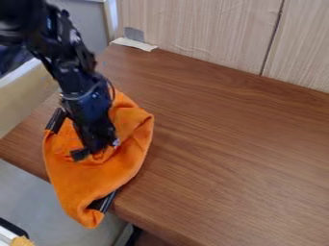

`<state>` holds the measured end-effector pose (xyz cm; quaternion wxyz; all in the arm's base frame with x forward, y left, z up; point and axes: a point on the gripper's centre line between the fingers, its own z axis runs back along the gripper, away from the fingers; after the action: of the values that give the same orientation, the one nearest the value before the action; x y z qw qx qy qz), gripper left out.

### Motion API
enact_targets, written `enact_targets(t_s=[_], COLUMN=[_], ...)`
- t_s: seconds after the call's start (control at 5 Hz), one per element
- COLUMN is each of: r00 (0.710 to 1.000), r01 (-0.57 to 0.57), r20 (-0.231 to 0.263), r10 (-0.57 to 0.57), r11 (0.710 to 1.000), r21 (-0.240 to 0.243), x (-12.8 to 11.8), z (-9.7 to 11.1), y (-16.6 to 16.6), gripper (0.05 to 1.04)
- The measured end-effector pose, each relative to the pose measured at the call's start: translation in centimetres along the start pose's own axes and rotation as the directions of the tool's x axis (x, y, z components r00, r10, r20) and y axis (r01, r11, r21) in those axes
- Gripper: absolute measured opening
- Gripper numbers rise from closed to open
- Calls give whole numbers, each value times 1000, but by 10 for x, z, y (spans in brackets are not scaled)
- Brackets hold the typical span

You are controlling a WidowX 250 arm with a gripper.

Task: Fold the cloth from top to bottom

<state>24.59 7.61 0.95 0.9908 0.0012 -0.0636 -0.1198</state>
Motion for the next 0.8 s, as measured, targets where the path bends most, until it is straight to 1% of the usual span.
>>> enact_targets(t_s=[0.2,0.4,0.6,0.8], r00=[1000,1000,1000,1000], r01=[-10,-12,-16,-10], r20=[-8,-19,-25,-5], r10=[10,12,17,10], r11=[1000,1000,1000,1000], r21=[-9,-4,5,16], x=[1,-1,-1,1], z=[1,3,7,18], y=[-1,-1,-1,0], gripper=[277,551,852,1011])
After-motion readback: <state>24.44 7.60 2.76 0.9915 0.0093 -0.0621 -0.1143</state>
